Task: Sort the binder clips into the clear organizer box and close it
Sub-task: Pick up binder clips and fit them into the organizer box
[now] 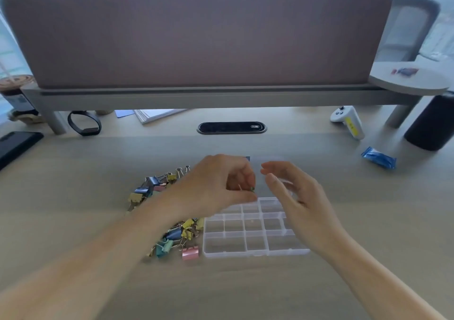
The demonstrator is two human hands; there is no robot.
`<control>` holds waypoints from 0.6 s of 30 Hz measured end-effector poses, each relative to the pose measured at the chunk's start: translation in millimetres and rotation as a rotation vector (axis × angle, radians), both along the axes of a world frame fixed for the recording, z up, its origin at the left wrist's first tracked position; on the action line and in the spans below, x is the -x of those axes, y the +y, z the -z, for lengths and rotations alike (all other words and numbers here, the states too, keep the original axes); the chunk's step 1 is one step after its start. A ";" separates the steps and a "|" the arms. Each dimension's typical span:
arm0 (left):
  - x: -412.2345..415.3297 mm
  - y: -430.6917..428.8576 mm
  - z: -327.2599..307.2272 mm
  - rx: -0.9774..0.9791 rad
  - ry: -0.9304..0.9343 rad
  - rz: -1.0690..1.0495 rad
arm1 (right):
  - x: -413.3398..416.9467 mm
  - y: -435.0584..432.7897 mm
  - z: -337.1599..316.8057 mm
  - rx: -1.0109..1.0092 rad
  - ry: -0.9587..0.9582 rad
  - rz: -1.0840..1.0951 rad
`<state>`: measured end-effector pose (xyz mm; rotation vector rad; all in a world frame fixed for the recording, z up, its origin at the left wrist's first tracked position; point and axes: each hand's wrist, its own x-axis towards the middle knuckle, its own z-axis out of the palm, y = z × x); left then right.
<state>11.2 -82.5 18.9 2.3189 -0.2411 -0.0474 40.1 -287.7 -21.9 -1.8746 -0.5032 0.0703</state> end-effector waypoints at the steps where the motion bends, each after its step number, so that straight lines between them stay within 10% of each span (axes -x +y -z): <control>1: -1.8 -6.9 8.7 -0.041 -0.025 -0.004 | -1.4 -3.8 2.0 0.043 -0.005 0.015; 18: -2.0 -19.0 35.3 -0.282 -0.180 -0.083 | -11.6 -10.3 29.2 0.349 -0.141 -0.099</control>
